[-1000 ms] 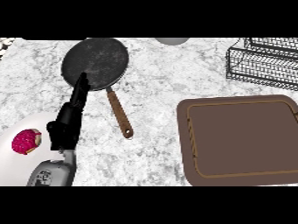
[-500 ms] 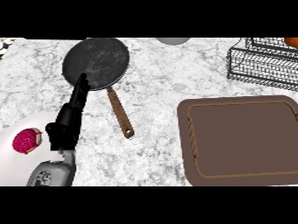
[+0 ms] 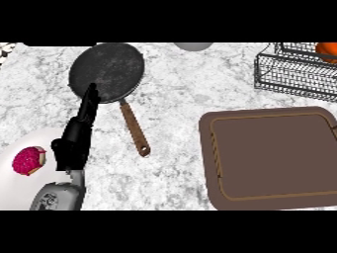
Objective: Pick the squash from the tray and place it in the tiered basket
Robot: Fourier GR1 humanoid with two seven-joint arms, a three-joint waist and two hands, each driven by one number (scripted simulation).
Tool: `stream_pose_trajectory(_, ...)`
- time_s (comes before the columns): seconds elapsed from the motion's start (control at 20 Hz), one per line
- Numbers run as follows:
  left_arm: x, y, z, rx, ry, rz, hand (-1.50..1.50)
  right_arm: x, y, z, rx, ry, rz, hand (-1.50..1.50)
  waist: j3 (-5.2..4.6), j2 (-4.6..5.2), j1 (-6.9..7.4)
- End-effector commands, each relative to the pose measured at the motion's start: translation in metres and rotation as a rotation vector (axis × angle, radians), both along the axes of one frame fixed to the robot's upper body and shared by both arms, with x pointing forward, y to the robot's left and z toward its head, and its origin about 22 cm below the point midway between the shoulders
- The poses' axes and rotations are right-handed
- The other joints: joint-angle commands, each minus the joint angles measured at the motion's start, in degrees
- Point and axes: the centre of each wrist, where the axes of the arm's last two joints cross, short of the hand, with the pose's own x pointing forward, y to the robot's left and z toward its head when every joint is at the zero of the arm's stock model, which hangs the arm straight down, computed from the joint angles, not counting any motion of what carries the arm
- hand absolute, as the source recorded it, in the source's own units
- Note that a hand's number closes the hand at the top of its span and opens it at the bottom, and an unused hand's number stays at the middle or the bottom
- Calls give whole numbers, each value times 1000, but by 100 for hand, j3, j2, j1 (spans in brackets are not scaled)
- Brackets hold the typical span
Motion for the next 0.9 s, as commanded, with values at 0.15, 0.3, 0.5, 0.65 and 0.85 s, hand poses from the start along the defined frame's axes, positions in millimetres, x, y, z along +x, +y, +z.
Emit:
stream_pose_trajectory(0.15, -11, -5, -3, 1, 13, 9, 0, -51, -62, 21, 118, -147, -192, -150, 0, -61, -143)
stream_pose_trajectory(0.3, 0, 3, -1, -2, 14, 43, 0, -80, -93, 3, 202, -201, -259, -150, 2, -54, -232)
stream_pose_trajectory(0.5, -9, 6, -10, 8, 22, 50, 0, -133, -125, -1, 261, -279, -250, -150, 2, -93, -328)
stream_pose_trajectory(0.65, -12, 13, -5, -9, 31, 50, 0, -182, -142, -20, 231, -250, -256, -150, 1, -101, -343)
stream_pose_trajectory(0.85, -15, 13, -11, 0, 16, 44, 0, -245, -166, -55, 261, -296, -221, -150, 3, -70, -310)
